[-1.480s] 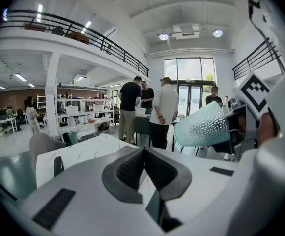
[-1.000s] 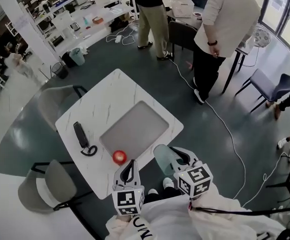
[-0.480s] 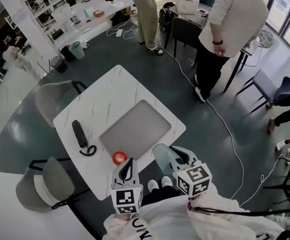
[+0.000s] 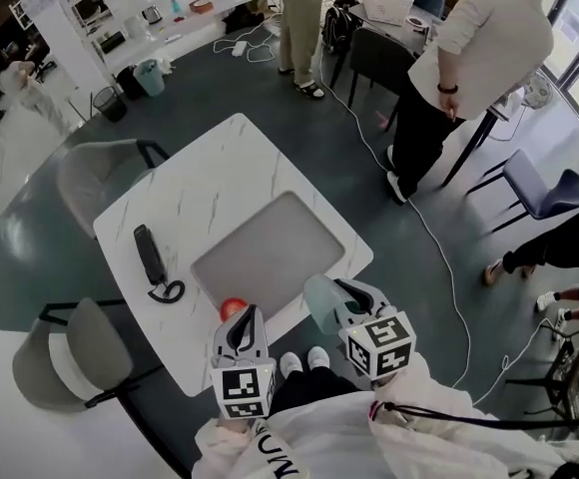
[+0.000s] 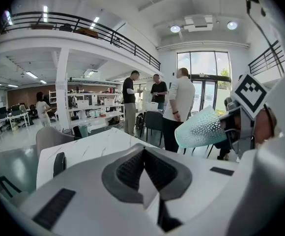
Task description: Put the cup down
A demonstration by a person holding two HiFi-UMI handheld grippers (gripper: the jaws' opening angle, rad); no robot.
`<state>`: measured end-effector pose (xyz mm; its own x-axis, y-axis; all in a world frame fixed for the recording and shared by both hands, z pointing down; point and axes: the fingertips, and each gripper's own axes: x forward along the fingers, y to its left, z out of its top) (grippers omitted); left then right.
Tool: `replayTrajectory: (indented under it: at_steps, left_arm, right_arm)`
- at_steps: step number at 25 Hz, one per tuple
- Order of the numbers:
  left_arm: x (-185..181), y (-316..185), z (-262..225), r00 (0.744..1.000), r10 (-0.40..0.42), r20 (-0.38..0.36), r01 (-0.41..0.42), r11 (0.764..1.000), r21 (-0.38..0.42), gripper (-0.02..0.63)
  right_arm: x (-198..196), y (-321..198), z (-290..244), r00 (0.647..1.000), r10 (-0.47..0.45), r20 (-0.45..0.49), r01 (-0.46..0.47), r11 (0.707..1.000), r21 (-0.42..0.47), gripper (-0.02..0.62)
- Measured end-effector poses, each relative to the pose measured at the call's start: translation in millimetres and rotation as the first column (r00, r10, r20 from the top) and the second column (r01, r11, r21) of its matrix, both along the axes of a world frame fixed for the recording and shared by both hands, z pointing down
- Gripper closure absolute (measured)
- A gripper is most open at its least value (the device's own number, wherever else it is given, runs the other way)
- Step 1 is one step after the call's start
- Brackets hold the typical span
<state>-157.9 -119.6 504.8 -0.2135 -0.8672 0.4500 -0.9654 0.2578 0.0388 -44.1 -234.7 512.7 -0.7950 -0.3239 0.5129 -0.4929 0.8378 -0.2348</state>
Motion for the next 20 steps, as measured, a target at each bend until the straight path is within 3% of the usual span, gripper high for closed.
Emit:
replayTrajectory:
  at_steps: [20]
  left_arm:
    - [-52, -13, 40, 0.998, -0.057, 0.019, 0.058, 0.997, -0.052, 0.598]
  right_arm:
    - [-60, -25, 61, 0.962, -0.136, -0.239, 0.136, 0.991, -0.015, 0.577]
